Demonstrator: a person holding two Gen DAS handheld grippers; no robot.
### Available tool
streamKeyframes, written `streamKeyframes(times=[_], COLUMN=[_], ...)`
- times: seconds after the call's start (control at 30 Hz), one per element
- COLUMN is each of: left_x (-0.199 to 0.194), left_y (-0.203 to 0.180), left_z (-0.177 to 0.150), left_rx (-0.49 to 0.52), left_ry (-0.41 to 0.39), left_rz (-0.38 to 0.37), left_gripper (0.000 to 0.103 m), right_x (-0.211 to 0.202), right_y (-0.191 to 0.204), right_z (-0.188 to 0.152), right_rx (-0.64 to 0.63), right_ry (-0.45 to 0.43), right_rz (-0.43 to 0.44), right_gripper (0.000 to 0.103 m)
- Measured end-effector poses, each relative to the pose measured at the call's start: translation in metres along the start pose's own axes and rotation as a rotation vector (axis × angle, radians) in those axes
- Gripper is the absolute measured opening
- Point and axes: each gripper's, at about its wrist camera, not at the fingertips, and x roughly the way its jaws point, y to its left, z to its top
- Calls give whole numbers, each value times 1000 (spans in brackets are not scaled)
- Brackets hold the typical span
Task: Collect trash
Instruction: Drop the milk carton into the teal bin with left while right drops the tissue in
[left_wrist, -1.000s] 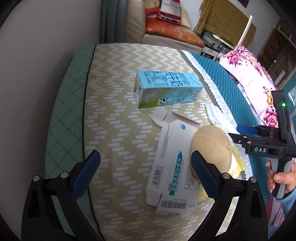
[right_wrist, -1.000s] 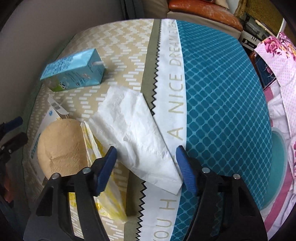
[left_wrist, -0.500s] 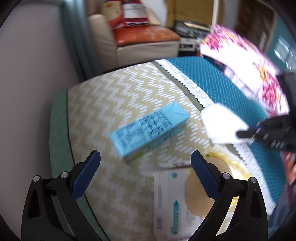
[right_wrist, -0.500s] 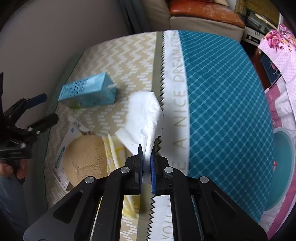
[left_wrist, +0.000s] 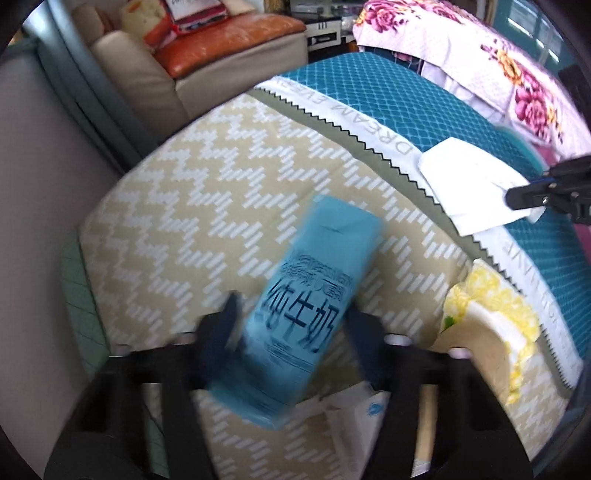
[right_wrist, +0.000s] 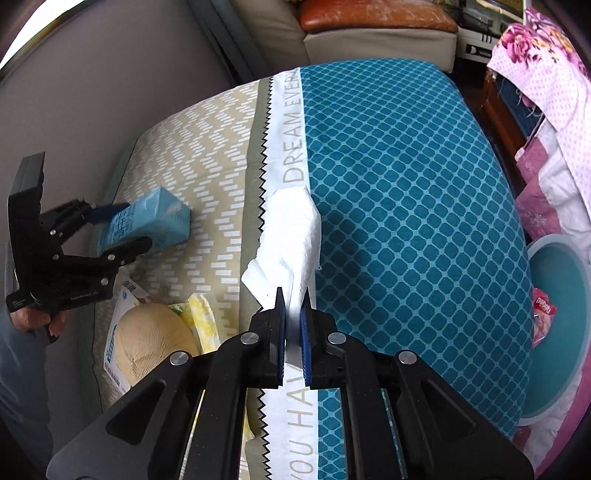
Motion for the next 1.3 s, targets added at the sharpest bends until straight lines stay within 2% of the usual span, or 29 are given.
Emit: streamKeyframes(times=[0.23,0.37,0.47,0.53,0.67,0.73,1.0,1.3], left_x=[-8,-25,-46,-62,-88,-96,-98,-93], left_y=[-9,-5,-7,-16,-47,-65,-121,-212], left_z=[-9,-14,-12,-11,-5,-1,14,41], left_rx=[-165,-290,-336,-338,-317,-290,-301,-221], left_ry=[-34,-45,-81,-106,-150,-167,-177,-179], left_rz=[20,58,72,87,52,66,-32,-113], left_gripper=[42,41,41,41,41,39,38,38], right_x=[0,-9,-23,-36,-62,-72,-112,-147], right_y=[-24,-34,-43,-51,-67,-75,-115,-171], right_z=[5,1,-5,-10,-23,-29,-63,-98], right_rx=[45,54,69,82,113,128,191,301], right_ry=[-26,-44,-68,-92,-138,-153,-220,-298], right_rz=[5,9,16,17,18,21,29,37], right_gripper=[7,7,7,7,7,7,7,7])
